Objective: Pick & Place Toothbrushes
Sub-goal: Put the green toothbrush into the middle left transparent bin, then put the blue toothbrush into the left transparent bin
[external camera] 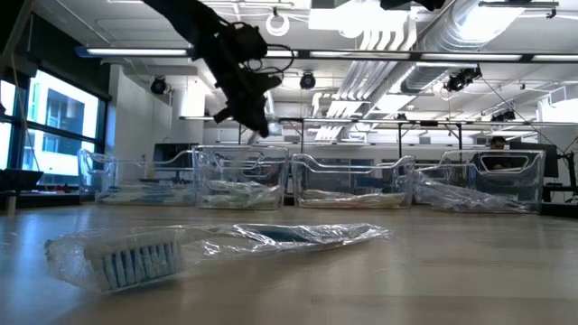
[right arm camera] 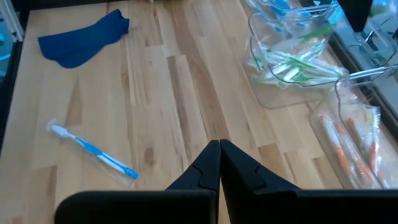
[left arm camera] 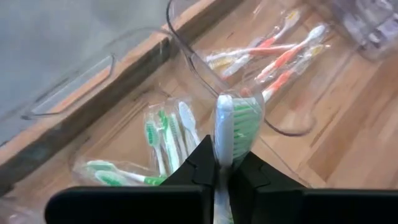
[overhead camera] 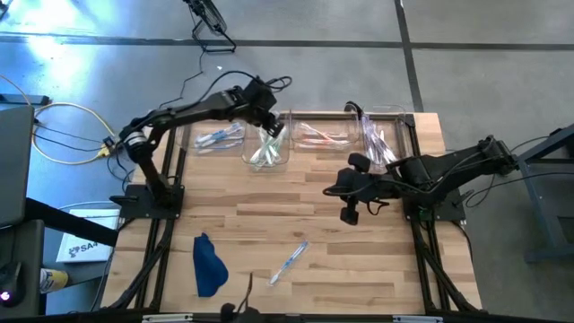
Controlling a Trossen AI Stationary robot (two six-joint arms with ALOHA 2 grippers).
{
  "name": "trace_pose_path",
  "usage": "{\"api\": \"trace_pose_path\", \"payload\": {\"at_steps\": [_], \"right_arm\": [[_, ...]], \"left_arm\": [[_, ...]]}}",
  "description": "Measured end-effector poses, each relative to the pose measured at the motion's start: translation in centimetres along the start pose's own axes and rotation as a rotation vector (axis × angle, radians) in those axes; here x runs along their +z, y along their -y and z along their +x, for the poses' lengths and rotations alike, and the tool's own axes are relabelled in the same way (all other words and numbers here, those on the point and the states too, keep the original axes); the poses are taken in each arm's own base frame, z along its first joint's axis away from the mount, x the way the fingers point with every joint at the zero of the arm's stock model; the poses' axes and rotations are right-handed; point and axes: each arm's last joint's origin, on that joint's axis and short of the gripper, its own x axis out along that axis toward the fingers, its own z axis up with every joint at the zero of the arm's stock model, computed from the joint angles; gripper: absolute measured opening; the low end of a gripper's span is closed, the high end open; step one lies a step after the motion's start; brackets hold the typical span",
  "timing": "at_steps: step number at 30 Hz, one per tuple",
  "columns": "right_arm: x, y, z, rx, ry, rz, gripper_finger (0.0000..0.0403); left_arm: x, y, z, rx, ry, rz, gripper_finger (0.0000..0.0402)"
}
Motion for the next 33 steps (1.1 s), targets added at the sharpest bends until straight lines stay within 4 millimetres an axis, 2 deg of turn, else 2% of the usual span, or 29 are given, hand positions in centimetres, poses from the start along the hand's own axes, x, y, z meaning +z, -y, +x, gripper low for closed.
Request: {"api": "trace_pose_path", "payload": {"at_steps": [5, 11, 26, 33], "right_arm": [[0.0, 0.0, 0.0, 0.018, -0.008, 0.000, 0.0002], [0.0, 0.0, 0.0, 0.018, -0.008, -0.001, 0.0002], [-0.3, 0.1, 0.0, 0.007, -0.037, -0.012, 0.0002], [-0.3, 0.1, 0.0, 0.007, -0.037, -0.014, 0.0002]], "left_arm": [[-0.6, -0.3, 2.3, 0.010, -0.058, -0.035, 0.0012], [-1.2, -0.5, 4.1, 0.017, -0.107, -0.064, 0.0013], [-1.5, -0.9, 4.3, 0.047, -0.128, -0.069, 0.0174], [-1.4, -0.9, 4.3, 0.042, -0.128, 0.040, 0.0208]]}}
